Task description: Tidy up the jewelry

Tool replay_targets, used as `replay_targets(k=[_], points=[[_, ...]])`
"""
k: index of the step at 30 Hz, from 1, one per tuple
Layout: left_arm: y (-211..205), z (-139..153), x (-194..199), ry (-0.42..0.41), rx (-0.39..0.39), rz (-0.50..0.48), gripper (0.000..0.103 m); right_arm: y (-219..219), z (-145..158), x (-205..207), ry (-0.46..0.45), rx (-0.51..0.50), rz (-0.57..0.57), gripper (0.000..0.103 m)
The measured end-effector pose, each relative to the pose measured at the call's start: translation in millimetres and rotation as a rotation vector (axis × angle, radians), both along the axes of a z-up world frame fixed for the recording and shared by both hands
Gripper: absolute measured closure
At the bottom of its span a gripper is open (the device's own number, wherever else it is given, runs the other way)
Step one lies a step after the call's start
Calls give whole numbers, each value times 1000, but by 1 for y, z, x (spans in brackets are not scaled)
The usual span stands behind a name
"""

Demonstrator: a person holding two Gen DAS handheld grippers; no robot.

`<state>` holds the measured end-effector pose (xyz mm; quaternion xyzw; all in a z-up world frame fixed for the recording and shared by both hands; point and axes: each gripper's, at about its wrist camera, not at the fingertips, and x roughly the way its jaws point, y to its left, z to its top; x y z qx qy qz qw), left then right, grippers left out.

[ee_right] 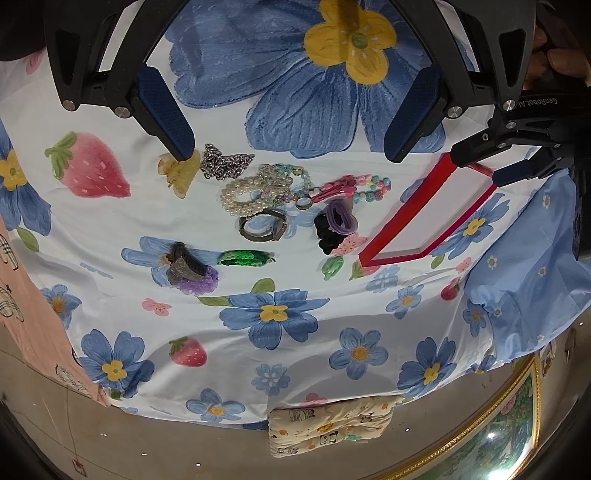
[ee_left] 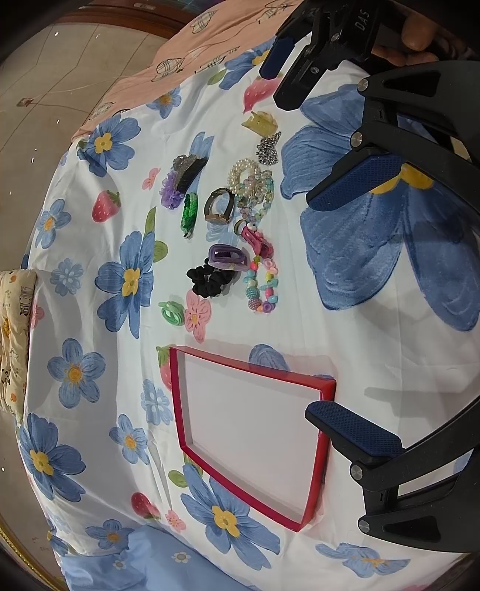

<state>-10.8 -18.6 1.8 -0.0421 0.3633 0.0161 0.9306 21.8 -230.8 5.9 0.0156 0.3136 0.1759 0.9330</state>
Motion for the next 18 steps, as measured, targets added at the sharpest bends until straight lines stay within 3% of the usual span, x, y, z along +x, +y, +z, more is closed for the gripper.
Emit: replay_targets(k=[6, 12, 18], points=[[0, -5, 2, 12, -14, -9, 0, 0, 1, 1, 2, 14, 3, 0], [-1, -11, 11, 41, -34, -32, 0, -5, 1, 9, 79, -16, 1, 0], [1, -11, 25, 54, -38, -45, 0, -12, 1, 20, 42, -1, 0, 0]])
